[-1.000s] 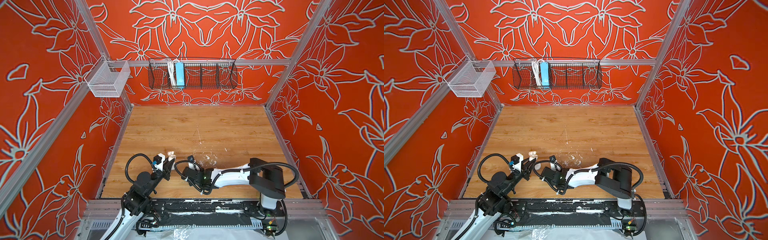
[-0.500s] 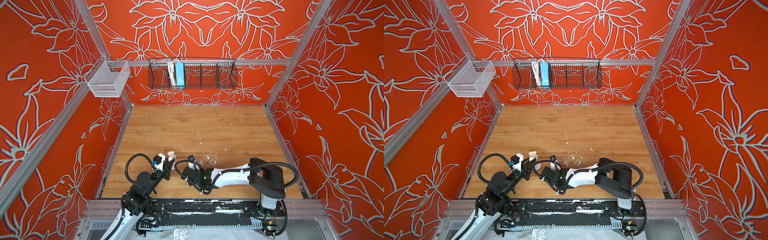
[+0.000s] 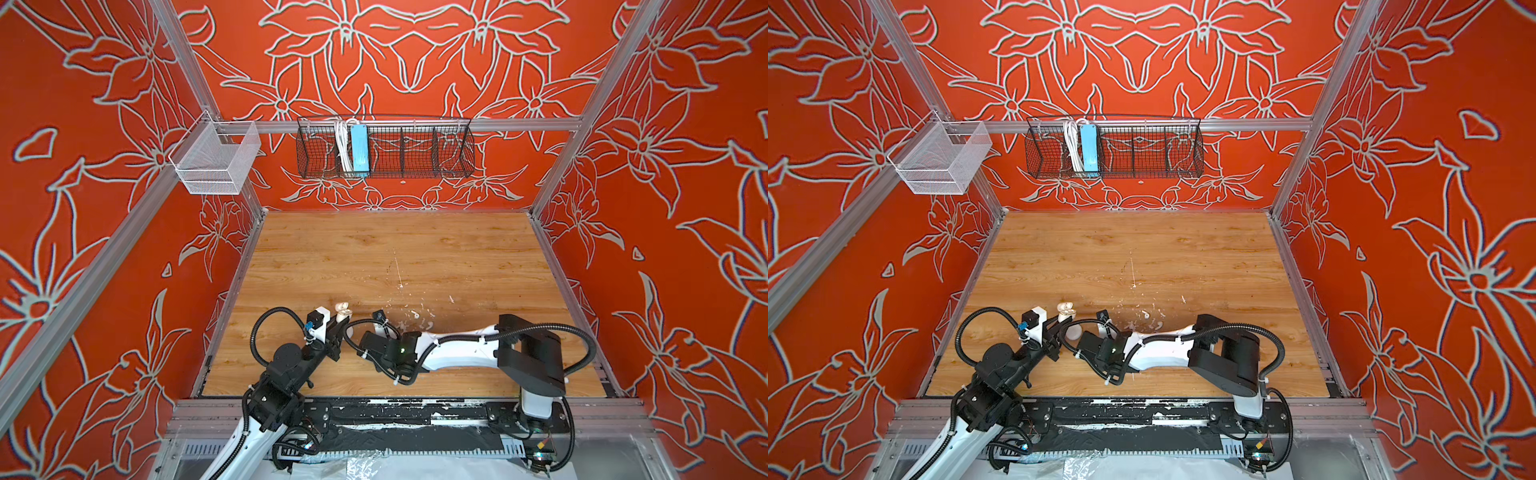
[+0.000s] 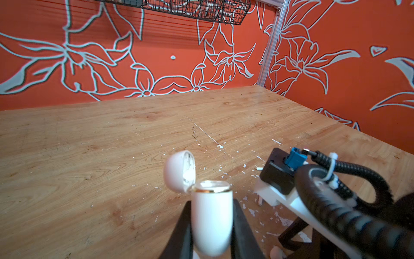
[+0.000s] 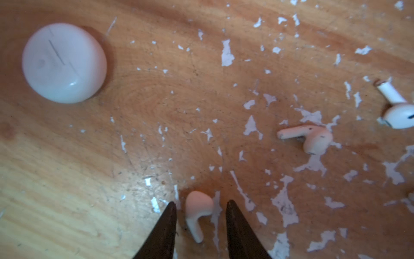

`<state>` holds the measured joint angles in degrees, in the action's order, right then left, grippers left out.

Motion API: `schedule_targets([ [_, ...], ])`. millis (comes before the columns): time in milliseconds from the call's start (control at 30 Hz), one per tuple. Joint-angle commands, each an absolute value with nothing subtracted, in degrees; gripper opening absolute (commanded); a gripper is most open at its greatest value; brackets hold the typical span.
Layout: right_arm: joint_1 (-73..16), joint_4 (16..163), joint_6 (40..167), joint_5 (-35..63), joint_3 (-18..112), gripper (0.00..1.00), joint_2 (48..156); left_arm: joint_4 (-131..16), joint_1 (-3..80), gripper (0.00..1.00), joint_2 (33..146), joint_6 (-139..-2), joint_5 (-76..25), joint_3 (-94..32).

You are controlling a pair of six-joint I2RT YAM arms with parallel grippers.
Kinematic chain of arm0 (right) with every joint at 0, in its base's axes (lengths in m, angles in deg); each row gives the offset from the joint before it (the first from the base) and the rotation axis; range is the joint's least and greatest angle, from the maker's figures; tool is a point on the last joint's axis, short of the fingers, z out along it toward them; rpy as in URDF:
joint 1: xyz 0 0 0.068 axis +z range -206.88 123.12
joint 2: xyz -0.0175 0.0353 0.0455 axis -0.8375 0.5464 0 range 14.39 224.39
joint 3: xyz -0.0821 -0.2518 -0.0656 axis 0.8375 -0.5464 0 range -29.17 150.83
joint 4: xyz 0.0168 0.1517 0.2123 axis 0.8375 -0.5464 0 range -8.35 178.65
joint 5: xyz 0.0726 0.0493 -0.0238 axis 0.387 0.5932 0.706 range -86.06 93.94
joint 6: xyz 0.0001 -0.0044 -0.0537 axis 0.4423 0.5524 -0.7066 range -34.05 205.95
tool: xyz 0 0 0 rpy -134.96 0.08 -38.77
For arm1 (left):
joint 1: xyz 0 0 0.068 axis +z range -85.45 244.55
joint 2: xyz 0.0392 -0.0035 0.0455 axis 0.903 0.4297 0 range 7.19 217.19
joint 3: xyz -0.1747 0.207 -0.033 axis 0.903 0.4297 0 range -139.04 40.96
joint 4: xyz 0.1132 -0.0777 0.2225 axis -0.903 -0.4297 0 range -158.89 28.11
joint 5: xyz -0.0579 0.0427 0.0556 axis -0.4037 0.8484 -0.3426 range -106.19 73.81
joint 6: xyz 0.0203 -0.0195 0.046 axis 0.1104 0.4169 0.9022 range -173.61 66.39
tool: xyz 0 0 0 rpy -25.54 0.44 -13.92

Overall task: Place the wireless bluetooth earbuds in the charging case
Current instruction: 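Lower the right gripper onto another white earbud and close on it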

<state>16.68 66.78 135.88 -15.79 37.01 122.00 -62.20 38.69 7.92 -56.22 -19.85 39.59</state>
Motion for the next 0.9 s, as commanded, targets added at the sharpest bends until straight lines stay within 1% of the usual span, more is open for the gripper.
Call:
schedule_targets([
  [0,16.4,61.0,138.2,-14.5,39.9,0.39,123.1,-61.4,39.0,0.0,7.2,-57.2,-18.1,39.9],
  [100,16.0,60.5,138.3,-14.5,40.5,0.39,123.6,-61.5,39.4,0.0,7.2,-59.8,-13.2,39.6],
  [167,15.6,60.3,138.3,-14.0,41.2,0.39,124.5,-61.6,40.5,0.0,7.2,-61.3,-12.2,39.5],
  [333,15.4,56.9,138.7,-14.5,44.1,0.39,126.9,-61.8,43.7,0.0,7.2,-62.7,-15.2,39.4],
  [467,15.4,56.0,139.1,-15.3,44.5,0.39,127.8,-61.9,44.4,0.0,7.2,-63.0,-16.0,39.4],
  [867,15.3,54.9,139.6,-16.6,44.4,0.27,127.7,-61.9,44.6,0.0,7.2,-62.8,-16.8,39.4],
])
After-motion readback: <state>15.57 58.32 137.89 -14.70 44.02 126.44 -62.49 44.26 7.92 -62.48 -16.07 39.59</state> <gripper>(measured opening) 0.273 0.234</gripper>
